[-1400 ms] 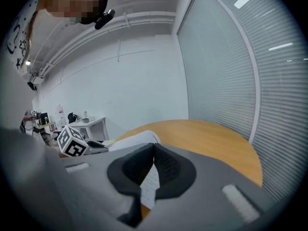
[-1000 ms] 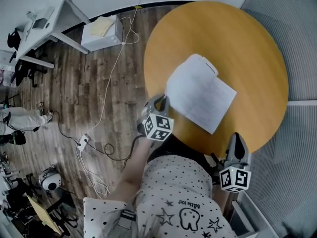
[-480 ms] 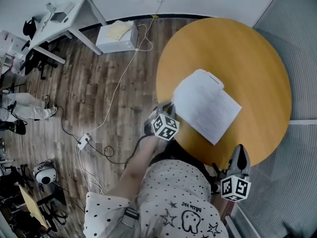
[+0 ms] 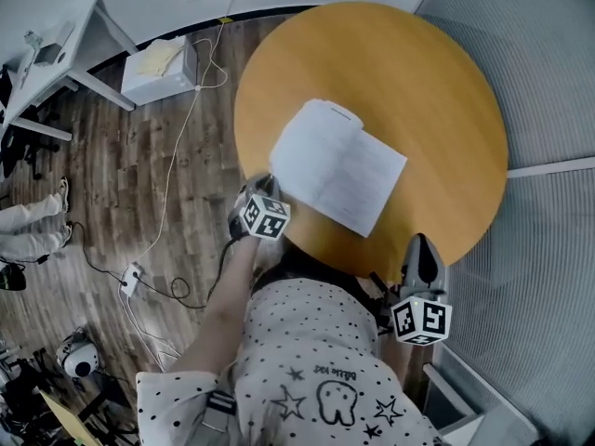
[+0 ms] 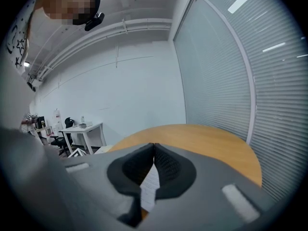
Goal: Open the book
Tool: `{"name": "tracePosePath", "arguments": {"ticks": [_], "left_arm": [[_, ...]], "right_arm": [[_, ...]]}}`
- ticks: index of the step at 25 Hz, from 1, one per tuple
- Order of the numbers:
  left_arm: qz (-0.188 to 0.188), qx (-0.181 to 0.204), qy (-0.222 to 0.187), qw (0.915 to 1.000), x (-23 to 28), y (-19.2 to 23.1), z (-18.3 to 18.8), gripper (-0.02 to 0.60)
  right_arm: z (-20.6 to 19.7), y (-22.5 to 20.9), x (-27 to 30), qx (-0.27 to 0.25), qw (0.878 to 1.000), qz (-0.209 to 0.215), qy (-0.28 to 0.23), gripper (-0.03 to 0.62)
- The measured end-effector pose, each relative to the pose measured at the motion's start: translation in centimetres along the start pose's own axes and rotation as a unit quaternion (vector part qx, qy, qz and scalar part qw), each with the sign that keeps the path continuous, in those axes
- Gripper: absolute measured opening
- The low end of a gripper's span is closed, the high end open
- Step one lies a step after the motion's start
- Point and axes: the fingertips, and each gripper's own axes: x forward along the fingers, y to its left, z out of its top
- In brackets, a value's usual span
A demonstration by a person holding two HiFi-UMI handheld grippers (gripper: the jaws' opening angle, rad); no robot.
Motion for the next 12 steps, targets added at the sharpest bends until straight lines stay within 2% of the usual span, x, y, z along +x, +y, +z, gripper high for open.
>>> {"name": "tracePosePath", "arguments": {"ticks": [12], "left_arm": [[-0.004,-0.015,-0.018,0.9997,-0.1,-0.7,0.2,0.041]], "right_arm": [[-0.1,-0.4,-1.6,-0.001,1.0,-0.013,-0.007,0.005]]}}
